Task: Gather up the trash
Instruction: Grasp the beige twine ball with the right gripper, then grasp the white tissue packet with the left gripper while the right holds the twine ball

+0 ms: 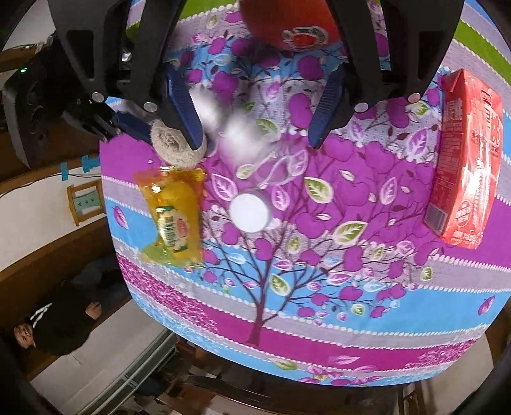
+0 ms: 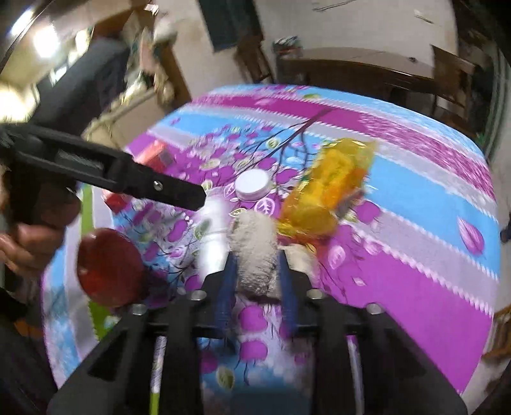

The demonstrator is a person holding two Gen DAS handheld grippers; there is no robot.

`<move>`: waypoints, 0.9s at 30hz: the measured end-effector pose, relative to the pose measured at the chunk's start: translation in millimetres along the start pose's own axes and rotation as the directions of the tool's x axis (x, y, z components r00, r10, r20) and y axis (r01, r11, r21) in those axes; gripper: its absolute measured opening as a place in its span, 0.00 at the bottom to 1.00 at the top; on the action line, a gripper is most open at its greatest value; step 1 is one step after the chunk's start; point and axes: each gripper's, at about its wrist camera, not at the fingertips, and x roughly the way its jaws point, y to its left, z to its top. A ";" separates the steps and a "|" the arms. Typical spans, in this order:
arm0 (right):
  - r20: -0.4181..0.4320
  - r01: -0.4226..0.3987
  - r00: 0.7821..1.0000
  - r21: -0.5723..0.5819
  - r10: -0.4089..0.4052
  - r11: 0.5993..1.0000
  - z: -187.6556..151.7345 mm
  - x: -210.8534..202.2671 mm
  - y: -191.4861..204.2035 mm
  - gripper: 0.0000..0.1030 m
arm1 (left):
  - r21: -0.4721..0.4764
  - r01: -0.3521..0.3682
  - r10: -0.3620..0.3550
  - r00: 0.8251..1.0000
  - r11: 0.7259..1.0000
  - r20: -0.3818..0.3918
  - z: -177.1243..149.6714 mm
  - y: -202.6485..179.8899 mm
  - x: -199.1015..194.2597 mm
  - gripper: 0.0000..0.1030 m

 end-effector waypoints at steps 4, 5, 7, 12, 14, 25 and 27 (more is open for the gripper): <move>0.107 0.034 0.993 0.104 -0.045 0.994 -28.9 -47.0 -4.0 0.21 | 0.012 -0.024 0.024 1.000 1.000 -0.004 0.5 -15.4 9.2 0.69; 0.120 0.043 0.991 0.121 -0.058 0.992 -34.8 -54.5 -4.0 0.21 | 0.023 -0.039 0.039 0.999 0.999 -0.012 -0.6 -19.5 12.7 0.69; 0.155 0.054 0.985 0.153 -0.078 0.987 -52.7 -74.9 -0.9 0.21 | 0.065 -0.066 0.068 0.997 0.996 -0.022 -2.9 -25.2 16.2 0.69; 0.247 0.026 0.966 0.215 -0.080 0.976 -104.0 -118.3 18.3 0.21 | 0.285 -0.060 0.088 0.992 0.957 -0.087 -2.8 -37.7 8.9 0.69; 0.278 -0.004 0.958 0.234 -0.063 0.972 -120.4 -128.9 25.0 0.21 | 0.350 -0.077 0.111 0.991 0.933 -0.078 -1.2 -35.6 -2.3 0.69; 0.223 -0.044 0.975 0.140 0.012 0.989 -98.8 -102.7 57.2 0.21 | 0.444 -0.110 0.079 0.993 0.889 0.088 -52.2 -12.2 -70.2 0.70; 0.258 -0.056 0.966 0.174 0.010 0.983 -104.9 -112.3 53.8 0.21 | 0.607 -0.179 0.127 0.984 0.775 0.128 -66.4 -36.4 -71.0 0.70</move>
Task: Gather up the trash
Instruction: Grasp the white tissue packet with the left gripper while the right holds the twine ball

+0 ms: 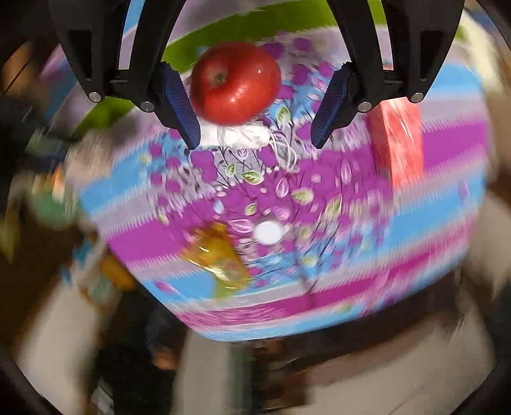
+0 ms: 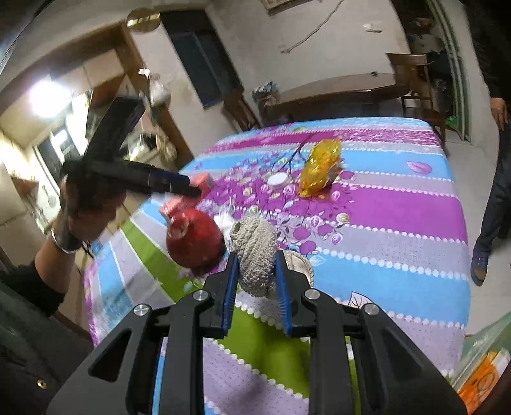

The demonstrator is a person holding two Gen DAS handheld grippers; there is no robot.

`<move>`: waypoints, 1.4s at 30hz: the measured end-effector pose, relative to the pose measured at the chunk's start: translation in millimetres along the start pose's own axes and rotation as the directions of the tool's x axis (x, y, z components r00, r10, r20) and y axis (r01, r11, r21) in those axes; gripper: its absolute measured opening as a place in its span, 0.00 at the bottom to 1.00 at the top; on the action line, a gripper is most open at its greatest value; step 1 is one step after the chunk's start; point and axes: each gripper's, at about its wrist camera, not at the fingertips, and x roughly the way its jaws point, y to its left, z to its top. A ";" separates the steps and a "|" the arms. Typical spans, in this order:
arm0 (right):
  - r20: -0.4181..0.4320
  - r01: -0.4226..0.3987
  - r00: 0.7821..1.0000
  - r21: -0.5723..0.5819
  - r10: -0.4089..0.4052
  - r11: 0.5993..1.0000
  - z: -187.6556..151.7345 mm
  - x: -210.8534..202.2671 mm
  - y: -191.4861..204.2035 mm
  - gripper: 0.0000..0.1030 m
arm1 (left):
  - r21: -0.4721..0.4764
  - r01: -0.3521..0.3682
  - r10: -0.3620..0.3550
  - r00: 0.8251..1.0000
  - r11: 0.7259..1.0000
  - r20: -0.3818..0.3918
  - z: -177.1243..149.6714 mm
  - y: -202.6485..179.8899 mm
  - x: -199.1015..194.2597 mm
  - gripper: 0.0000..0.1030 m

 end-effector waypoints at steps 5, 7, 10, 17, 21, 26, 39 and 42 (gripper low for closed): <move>0.079 0.034 0.996 0.091 -0.041 0.995 -12.9 -37.1 -6.2 0.21 | 0.319 0.099 -0.065 0.991 0.942 -0.116 30.3 -37.8 11.6 0.70; 0.100 0.053 0.993 0.121 -0.065 0.991 -20.5 -50.5 -6.7 0.21 | 0.374 0.160 -0.081 0.973 0.913 -0.218 31.5 -55.8 27.7 0.70; 0.123 0.057 0.989 0.158 -0.077 0.986 -31.6 -64.9 -9.2 0.21 | 0.547 0.147 0.045 0.946 0.824 -0.322 9.9 -90.5 54.9 0.70; 0.142 0.011 0.989 0.237 -0.046 0.971 -40.2 -60.7 -27.7 0.22 | 0.705 0.001 0.295 0.908 0.710 -0.299 4.9 -111.2 96.6 0.74; 0.151 -0.006 0.988 0.246 -0.032 0.969 -40.8 -61.5 -31.1 0.23 | 0.695 -0.124 0.395 0.885 0.709 -0.245 22.6 -87.8 108.6 0.74; 0.149 -0.010 0.988 0.260 -0.030 0.965 -47.4 -63.1 -38.3 0.23 | 0.577 -0.306 0.491 0.849 0.757 -0.195 52.7 -41.2 110.0 0.74; 0.143 -0.012 0.989 0.273 -0.028 0.962 -54.1 -63.1 -37.0 0.23 | 0.620 -0.136 0.316 0.929 0.773 -0.190 27.4 -35.0 74.1 0.65; 0.139 -0.010 0.990 0.283 -0.031 0.959 -55.2 -63.8 -37.5 0.24 | 0.610 -0.086 0.283 0.930 0.788 -0.234 22.3 -26.0 85.7 0.51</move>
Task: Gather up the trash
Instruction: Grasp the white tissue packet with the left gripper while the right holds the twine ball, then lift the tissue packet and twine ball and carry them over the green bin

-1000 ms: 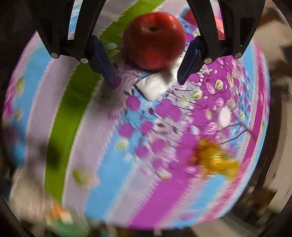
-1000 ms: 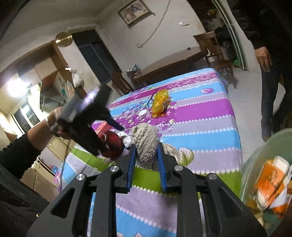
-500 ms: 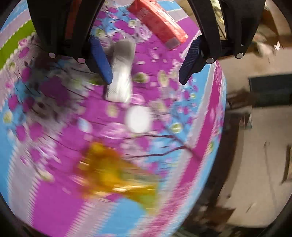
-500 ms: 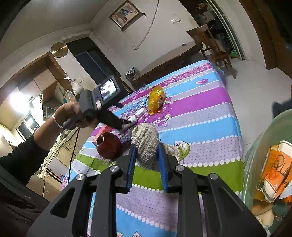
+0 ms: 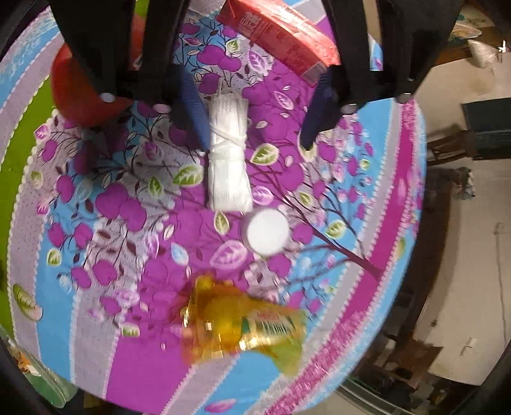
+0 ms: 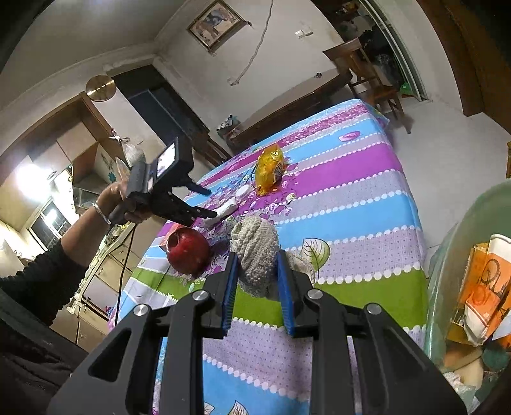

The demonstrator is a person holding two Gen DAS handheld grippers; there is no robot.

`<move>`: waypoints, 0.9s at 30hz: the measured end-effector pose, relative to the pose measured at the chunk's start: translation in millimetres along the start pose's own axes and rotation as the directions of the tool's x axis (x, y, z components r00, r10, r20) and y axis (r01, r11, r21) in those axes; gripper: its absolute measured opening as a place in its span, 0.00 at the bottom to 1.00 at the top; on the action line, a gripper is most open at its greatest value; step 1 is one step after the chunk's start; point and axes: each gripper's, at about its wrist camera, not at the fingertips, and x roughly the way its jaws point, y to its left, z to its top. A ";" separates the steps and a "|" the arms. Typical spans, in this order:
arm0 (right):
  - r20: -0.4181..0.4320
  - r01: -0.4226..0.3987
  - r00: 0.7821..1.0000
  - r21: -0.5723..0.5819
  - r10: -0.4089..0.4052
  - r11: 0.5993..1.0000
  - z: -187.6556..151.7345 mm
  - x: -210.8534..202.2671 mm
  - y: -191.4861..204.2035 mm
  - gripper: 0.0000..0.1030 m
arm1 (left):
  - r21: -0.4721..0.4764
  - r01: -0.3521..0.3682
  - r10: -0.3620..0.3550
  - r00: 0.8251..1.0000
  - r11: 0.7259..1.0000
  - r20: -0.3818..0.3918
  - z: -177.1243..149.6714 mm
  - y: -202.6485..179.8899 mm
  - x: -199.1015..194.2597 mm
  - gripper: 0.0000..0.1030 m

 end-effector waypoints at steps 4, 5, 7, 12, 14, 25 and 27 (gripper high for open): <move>-0.003 0.005 1.000 0.011 -0.005 1.000 -0.6 -0.7 -1.3 0.24 | -0.044 0.042 -0.040 0.998 0.998 0.043 1.8 10.8 8.5 0.51; -0.005 0.007 1.000 0.012 -0.007 1.000 -1.0 -0.5 -1.5 0.24 | -0.055 0.042 -0.039 0.997 0.998 0.060 2.2 13.4 8.0 0.51; -0.006 0.009 1.000 0.014 -0.009 1.000 -1.7 -0.3 -2.0 0.24 | -0.057 0.042 -0.036 0.995 0.997 0.093 0.3 14.7 1.5 0.51; -0.007 0.001 1.000 0.026 -0.001 1.000 -2.7 2.5 -5.6 0.24 | -0.005 0.024 -0.023 0.983 1.000 0.180 -5.6 10.4 -16.1 0.58; -0.010 -0.002 1.000 0.027 0.002 1.000 -3.1 3.4 -5.9 0.24 | -0.008 0.001 0.000 0.981 1.000 0.192 -6.4 8.9 -19.8 0.61; -0.018 0.008 1.000 0.041 -0.007 0.999 -5.5 1.5 -9.5 0.24 | 0.003 0.078 -0.077 0.986 0.997 0.149 -4.3 20.1 11.7 0.48; -0.019 0.011 1.000 0.040 -0.010 0.999 -5.5 1.7 -9.8 0.24 | -0.005 0.119 -0.117 0.983 0.993 0.139 -4.5 24.5 17.4 0.36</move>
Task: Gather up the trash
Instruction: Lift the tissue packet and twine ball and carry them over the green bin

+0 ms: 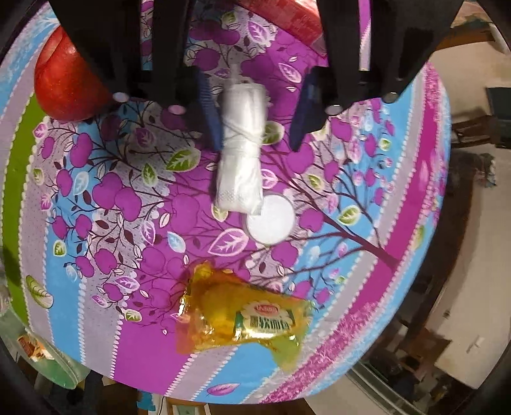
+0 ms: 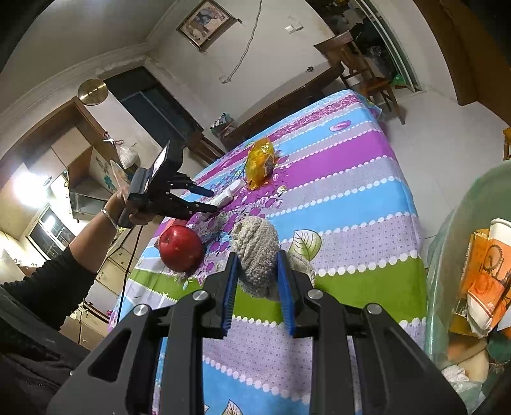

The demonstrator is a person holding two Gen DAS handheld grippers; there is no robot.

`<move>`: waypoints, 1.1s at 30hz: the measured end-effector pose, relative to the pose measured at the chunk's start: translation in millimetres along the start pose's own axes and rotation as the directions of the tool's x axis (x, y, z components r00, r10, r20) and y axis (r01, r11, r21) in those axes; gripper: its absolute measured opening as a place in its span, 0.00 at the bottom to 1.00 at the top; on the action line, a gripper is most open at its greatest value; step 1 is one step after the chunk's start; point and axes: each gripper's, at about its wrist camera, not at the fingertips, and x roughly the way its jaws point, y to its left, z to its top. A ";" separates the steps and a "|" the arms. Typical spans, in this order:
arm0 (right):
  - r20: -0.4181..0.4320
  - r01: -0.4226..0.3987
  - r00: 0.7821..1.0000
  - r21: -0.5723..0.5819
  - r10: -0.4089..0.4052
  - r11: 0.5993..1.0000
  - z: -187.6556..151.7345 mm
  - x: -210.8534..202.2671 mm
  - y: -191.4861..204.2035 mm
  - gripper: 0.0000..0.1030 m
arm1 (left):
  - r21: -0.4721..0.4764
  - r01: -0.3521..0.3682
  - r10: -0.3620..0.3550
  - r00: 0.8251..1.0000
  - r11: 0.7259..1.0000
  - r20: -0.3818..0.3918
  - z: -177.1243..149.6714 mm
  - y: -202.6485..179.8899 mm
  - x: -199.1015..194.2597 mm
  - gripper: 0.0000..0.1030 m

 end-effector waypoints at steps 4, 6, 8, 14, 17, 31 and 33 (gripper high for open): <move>-0.002 0.003 1.000 0.003 -0.003 1.000 -0.5 -0.7 -0.2 0.24 | -0.019 0.055 -0.055 0.998 0.998 0.013 -5.0 4.6 2.6 0.28; -0.002 0.006 1.000 -0.001 -0.006 1.000 -0.5 -0.7 0.3 0.23 | -0.035 0.071 -0.070 0.997 0.997 0.026 -8.0 7.1 4.2 0.27; 0.006 0.018 1.000 -0.013 -0.018 1.000 0.4 -0.8 2.9 0.22 | -0.049 0.064 -0.062 0.997 0.997 0.037 -10.6 6.7 4.2 0.26; 0.039 0.043 0.998 -0.069 -0.040 0.997 6.5 -4.5 21.5 0.21 | -0.131 -0.028 0.049 0.986 0.991 0.158 -24.1 4.7 -38.5 0.25; 0.077 0.080 0.994 -0.092 -0.073 0.993 15.2 -18.6 31.2 0.21 | -0.204 -0.034 0.095 0.951 0.978 0.295 -27.5 -3.8 -99.0 0.25; 0.281 0.478 0.854 -0.097 -0.437 0.873 44.9 -178.8 68.2 0.21 | -0.073 0.053 0.002 0.793 0.996 0.609 66.6 -214.8 -266.3 0.25; 0.283 0.533 0.822 -0.074 -0.495 0.843 46.2 -199.9 66.3 0.21 | -0.050 0.061 -0.017 0.785 0.997 0.619 89.6 -244.7 -270.2 0.25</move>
